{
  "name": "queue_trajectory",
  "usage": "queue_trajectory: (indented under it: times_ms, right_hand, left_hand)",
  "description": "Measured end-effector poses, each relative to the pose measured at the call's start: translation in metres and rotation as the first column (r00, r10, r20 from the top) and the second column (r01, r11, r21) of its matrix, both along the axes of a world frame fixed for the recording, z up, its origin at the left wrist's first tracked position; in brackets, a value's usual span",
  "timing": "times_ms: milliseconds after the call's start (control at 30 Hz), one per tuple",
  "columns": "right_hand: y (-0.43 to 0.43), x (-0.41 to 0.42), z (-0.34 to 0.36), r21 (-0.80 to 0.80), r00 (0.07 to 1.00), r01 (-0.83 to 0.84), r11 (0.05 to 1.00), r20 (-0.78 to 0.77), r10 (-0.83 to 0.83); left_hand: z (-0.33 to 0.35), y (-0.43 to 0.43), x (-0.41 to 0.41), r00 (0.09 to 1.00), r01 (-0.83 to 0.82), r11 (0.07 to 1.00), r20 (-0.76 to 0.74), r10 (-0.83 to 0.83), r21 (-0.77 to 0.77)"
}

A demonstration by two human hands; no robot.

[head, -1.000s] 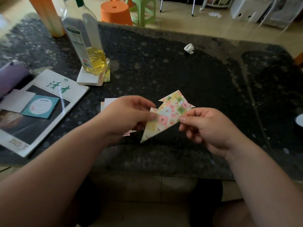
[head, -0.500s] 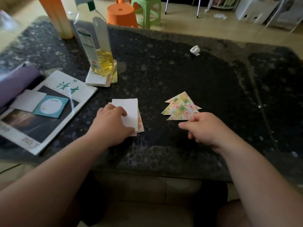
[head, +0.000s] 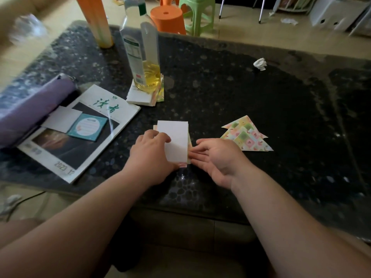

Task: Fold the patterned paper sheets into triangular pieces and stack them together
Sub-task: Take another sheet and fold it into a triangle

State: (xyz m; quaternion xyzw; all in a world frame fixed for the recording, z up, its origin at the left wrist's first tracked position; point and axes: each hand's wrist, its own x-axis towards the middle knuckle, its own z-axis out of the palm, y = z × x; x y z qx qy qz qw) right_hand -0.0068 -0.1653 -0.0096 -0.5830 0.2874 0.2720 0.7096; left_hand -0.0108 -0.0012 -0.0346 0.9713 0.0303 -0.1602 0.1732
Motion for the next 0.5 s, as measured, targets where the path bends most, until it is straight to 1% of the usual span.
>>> queue_trajectory:
  times_ms: [200, 367, 500]
  right_hand:
    - [0.0, 0.001, -0.004, 0.048, 0.999, 0.016, 0.999, -0.051, -0.014]
    - [0.003, 0.003, -0.01, 0.07, 0.999, 0.038, 0.997, -0.028, -0.037]
    - [0.005, 0.003, -0.011, 0.109, 1.0, 0.015, 0.994, -0.021, -0.013]
  left_hand:
    - [-0.005, 0.004, 0.002, 0.998, 0.053, 0.997, 0.013, -0.053, 0.05]
    - [-0.004, 0.003, 0.0, 0.998, 0.056, 0.997, 0.035, -0.058, 0.056]
    - [-0.003, 0.003, -0.004, 0.996, 0.081, 0.994, 0.034, -0.084, 0.068]
